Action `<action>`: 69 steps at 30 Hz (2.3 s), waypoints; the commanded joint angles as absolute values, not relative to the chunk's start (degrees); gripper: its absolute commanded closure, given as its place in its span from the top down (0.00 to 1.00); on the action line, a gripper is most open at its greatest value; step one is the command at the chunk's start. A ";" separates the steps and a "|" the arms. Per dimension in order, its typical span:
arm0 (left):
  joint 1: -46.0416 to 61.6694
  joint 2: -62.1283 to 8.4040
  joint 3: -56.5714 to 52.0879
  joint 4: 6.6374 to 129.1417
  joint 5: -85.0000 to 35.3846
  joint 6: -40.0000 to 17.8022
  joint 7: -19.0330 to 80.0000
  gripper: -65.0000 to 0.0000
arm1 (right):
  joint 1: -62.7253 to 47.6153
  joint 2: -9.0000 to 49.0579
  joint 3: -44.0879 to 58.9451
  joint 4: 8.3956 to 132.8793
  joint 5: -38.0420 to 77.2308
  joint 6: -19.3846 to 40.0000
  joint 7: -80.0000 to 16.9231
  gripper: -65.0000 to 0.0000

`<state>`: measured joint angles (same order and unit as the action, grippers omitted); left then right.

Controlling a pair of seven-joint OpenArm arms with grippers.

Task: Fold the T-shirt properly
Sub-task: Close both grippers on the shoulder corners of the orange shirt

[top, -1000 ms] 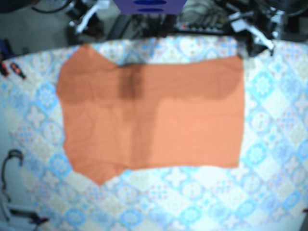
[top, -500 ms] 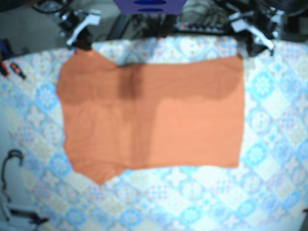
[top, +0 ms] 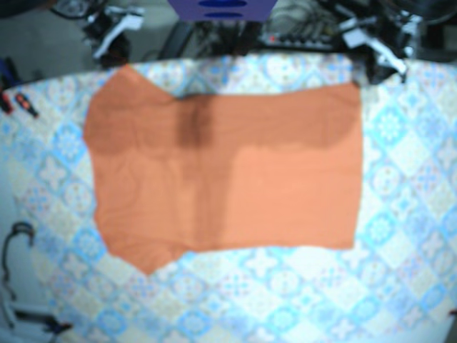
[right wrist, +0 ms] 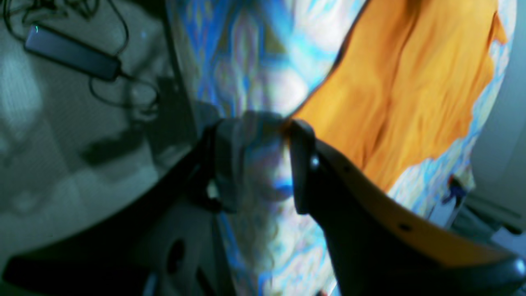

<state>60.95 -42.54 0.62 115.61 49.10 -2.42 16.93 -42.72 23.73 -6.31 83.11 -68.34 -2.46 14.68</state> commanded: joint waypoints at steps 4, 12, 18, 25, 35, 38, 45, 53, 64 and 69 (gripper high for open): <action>61.49 -43.03 0.22 116.44 49.36 -1.45 16.84 0.19 | -43.12 24.31 -6.02 83.91 -67.82 -5.41 15.08 0.30; 61.41 -43.03 0.13 116.44 49.36 -1.45 16.84 0.19 | -43.12 24.31 -6.02 84.09 -67.82 -5.41 14.99 0.30; 61.41 -43.03 -0.66 116.44 49.27 -1.45 18.07 0.19 | -43.12 24.31 -6.02 84.26 -67.82 -5.41 14.99 0.30; 61.41 -43.03 -0.66 116.44 49.27 -1.45 18.07 0.19 | -41.89 24.31 -6.29 84.26 -67.82 -5.49 14.99 0.30; 61.41 -43.03 -0.66 116.44 49.27 -1.45 18.24 0.19 | -40.66 24.22 -6.46 84.35 -67.82 -5.49 14.99 0.30; 61.41 -43.03 -0.66 116.44 49.27 -1.45 18.33 0.19 | -40.66 24.22 -6.46 84.35 -67.82 -5.49 14.99 0.30; 61.41 -43.03 -0.66 116.44 49.27 -1.45 18.33 0.19 | -40.66 24.22 -6.46 84.44 -67.82 -5.49 14.99 0.29; 60.70 -42.95 -0.40 116.44 49.27 -1.45 18.33 0.19 | -40.66 24.22 -6.37 86.99 -68.00 -5.41 14.90 0.27; 60.00 -42.86 -0.22 116.44 49.27 -1.45 18.33 0.19 | -40.57 24.22 -6.02 86.37 -68.09 -5.49 14.90 0.00; 59.91 -41.80 -0.22 116.44 49.19 -1.45 18.33 0.19 | -40.57 24.22 -6.29 86.81 -68.09 -5.49 12.70 0.00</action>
